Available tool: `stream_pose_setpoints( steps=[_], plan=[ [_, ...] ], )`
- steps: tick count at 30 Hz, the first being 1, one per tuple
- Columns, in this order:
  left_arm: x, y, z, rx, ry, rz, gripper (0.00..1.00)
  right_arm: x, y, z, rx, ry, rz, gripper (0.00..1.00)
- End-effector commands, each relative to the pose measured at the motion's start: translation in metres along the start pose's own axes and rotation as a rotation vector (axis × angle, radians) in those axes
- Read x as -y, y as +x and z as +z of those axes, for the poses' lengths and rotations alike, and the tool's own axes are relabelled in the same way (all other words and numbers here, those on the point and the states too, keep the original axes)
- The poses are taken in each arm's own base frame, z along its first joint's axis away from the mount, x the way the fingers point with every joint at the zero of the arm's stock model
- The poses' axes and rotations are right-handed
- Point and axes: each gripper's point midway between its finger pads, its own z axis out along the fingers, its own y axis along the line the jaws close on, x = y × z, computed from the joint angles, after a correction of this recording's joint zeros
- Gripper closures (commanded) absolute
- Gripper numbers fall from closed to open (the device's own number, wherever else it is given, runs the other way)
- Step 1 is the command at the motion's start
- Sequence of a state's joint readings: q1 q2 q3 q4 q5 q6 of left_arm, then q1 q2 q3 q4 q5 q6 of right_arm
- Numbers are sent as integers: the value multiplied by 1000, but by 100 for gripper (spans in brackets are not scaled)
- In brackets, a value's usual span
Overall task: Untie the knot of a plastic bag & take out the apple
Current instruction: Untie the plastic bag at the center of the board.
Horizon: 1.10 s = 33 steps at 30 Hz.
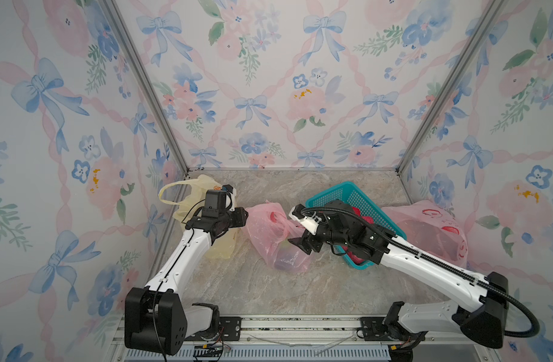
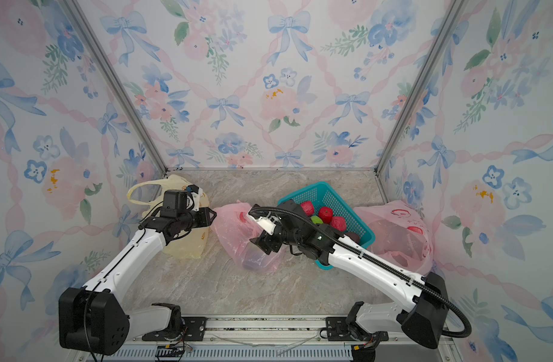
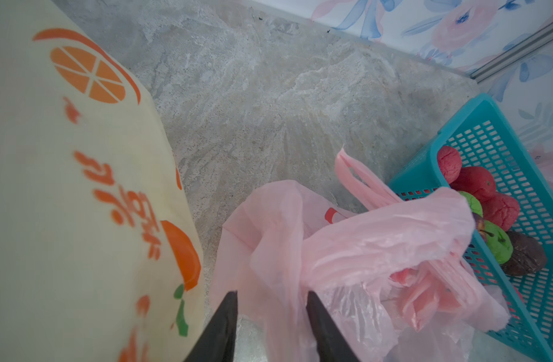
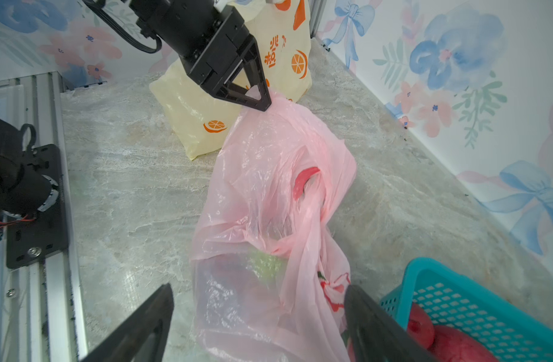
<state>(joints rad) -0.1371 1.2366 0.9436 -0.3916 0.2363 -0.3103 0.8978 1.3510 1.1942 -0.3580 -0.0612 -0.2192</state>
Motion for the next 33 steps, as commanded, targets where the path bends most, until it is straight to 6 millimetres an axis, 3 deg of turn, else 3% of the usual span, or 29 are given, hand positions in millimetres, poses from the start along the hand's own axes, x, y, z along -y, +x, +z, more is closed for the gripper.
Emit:
stream_pose_setpoints(
  steps=[1, 5, 8, 15, 20, 25, 26, 27, 29, 30, 33],
  plan=[
    [19, -28, -31, 119, 43, 55, 42, 22, 17, 30, -119, 102, -16, 14],
    [29, -37, -51, 179, 59, 115, 26, 41, 20, 56, -160, 163, -13, 14],
    [48, -39, -50, 180, 77, 203, 25, 60, 21, 66, -167, 223, 20, 16],
    [89, -31, -9, 81, 135, 388, 25, 72, 32, 84, -187, 190, 75, 25],
    [85, -23, 26, -2, 115, 419, 24, 67, 37, 93, -207, 100, 103, 27],
    [75, -20, 47, -43, 72, 432, 24, 55, 43, 98, -220, 24, 119, 26],
    [76, -18, 50, -50, 77, 436, 27, 54, 44, 100, -224, 23, 120, 31],
    [78, -16, 52, -59, 94, 439, 39, 55, 46, 101, -229, 22, 124, 37],
    [80, -13, 56, -75, 112, 438, 100, 54, 47, 103, -232, 11, 133, 54],
    [80, -11, 57, -80, 118, 439, 100, 54, 48, 105, -237, 4, 140, 64],
    [79, -9, 59, -90, 116, 439, 100, 52, 50, 106, -249, -8, 142, 74]
  ],
)
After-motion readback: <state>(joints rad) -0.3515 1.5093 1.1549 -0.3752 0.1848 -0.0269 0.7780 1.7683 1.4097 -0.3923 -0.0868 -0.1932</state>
